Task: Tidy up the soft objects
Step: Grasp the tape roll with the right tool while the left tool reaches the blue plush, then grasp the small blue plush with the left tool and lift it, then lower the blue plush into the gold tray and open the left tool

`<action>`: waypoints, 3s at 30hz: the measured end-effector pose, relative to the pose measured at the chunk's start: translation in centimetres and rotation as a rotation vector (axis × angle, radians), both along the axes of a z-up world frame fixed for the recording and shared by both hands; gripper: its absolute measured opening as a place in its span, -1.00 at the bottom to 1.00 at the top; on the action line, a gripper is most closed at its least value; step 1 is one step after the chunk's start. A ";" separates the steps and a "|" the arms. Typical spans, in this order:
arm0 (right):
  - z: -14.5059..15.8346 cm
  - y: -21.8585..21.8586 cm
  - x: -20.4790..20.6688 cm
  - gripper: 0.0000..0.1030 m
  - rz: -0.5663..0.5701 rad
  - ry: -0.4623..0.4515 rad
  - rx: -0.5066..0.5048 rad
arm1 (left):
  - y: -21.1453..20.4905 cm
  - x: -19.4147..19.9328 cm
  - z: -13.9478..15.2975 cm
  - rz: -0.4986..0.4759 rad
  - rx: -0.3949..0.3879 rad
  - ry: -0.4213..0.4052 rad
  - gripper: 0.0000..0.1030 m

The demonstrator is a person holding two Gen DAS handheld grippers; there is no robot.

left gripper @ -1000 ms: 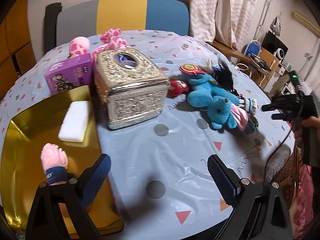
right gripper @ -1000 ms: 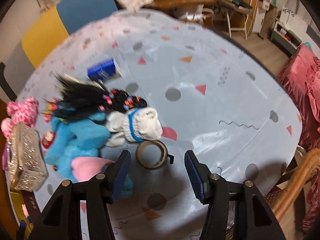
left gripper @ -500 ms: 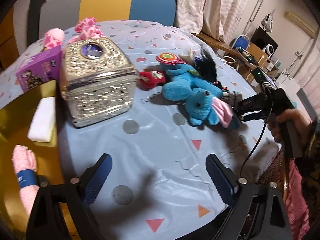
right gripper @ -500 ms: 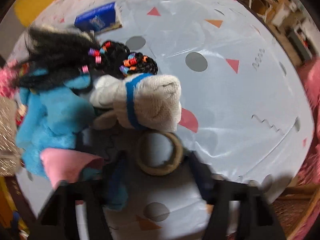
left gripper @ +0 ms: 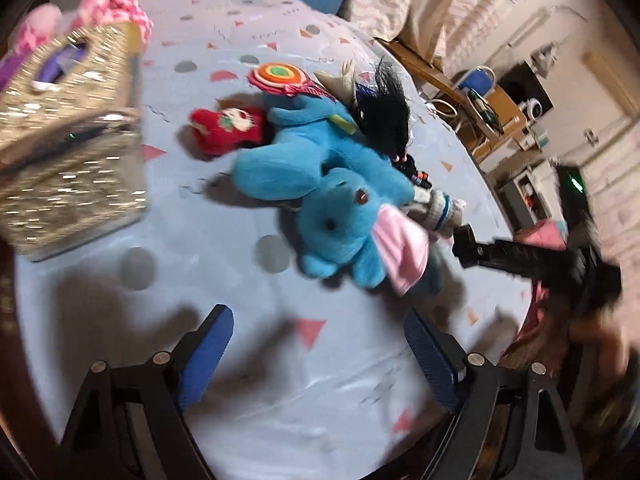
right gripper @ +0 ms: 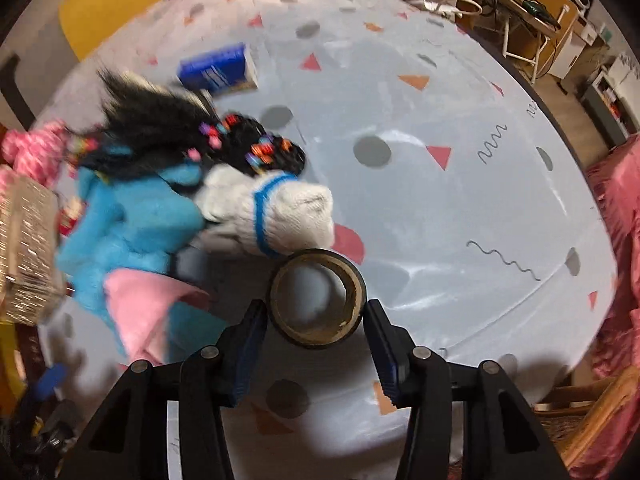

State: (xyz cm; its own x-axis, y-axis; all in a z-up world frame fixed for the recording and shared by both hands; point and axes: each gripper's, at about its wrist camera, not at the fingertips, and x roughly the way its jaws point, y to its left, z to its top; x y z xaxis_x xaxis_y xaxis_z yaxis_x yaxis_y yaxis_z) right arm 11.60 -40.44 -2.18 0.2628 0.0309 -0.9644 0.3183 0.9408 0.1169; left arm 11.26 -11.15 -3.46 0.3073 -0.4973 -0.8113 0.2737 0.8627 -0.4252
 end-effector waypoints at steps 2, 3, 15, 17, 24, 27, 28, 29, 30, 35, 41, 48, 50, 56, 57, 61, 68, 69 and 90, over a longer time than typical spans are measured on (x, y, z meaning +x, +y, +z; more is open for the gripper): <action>0.7 -0.3 -0.9 -0.02 0.009 -0.075 0.058 | -1.3 1.0 -0.3 0.031 -0.020 0.033 0.81; 1.0 -0.5 -1.2 -0.02 0.010 -0.108 0.082 | -1.9 1.4 -0.3 0.037 -0.034 0.039 0.81; 3.5 -1.1 -2.2 -0.02 -0.008 -0.307 0.179 | -7.0 5.0 -2.5 0.199 0.035 0.092 0.93; 2.8 -1.2 -1.8 -0.02 -0.006 -0.311 0.186 | -7.5 5.7 -3.3 0.215 0.046 0.117 0.91; 2.9 -1.5 -2.2 -0.02 -0.002 -0.321 0.197 | -6.9 4.3 -3.4 0.072 0.116 0.026 0.38; 2.9 -1.4 -2.1 -0.02 0.002 -0.318 0.195 | -5.0 2.8 -3.3 0.002 0.109 0.013 0.37; 2.9 -1.4 -2.1 -0.02 0.004 -0.317 0.194 | -4.2 2.1 -3.2 -0.020 0.118 0.005 0.37; 2.9 -1.4 -2.0 -0.02 0.007 -0.315 0.193 | -3.6 1.6 -3.1 -0.037 0.117 -0.001 0.37; 2.9 -1.3 -2.0 -0.02 0.011 -0.312 0.191 | -2.5 0.8 -3.0 -0.065 0.118 -0.010 0.37; 2.4 -0.4 -1.4 -0.02 0.067 -0.268 0.192 | 1.6 -1.7 -2.7 -0.105 0.138 -0.032 0.38; 1.4 3.7 0.0 -0.02 0.194 -0.118 0.154 | 5.5 -3.6 -2.2 -0.070 0.170 -0.055 0.38; -1.2 11.6 2.4 -0.02 0.331 0.017 0.099 | 7.1 -3.8 -2.5 -0.040 0.152 -0.055 0.52; -1.8 12.4 3.2 -0.02 0.326 0.034 0.116 | 7.3 -3.8 -2.5 -0.031 0.143 -0.053 0.57; -3.4 13.2 3.6 -0.02 0.293 0.013 0.049 | 6.5 -3.3 -2.5 0.002 0.123 -0.029 0.68; -3.5 13.1 3.5 -0.02 0.290 0.013 0.050 | 6.4 -3.1 -2.6 0.011 0.119 -0.027 0.66; -3.6 12.8 3.4 0.01 0.286 0.009 0.058 | 6.0 -2.7 -2.7 0.029 0.136 -0.055 0.41; -4.0 13.2 3.6 0.00 0.307 0.007 0.007 | 5.9 -3.2 -2.4 0.028 0.174 -0.128 0.15; -4.1 13.6 3.6 0.00 0.309 0.006 0.003 | 5.7 -3.5 -1.9 0.019 0.192 -0.160 0.13; -4.4 16.8 3.2 -0.02 0.346 -0.014 -0.063 | 23.8 -3.3 7.7 0.401 0.082 -0.288 0.14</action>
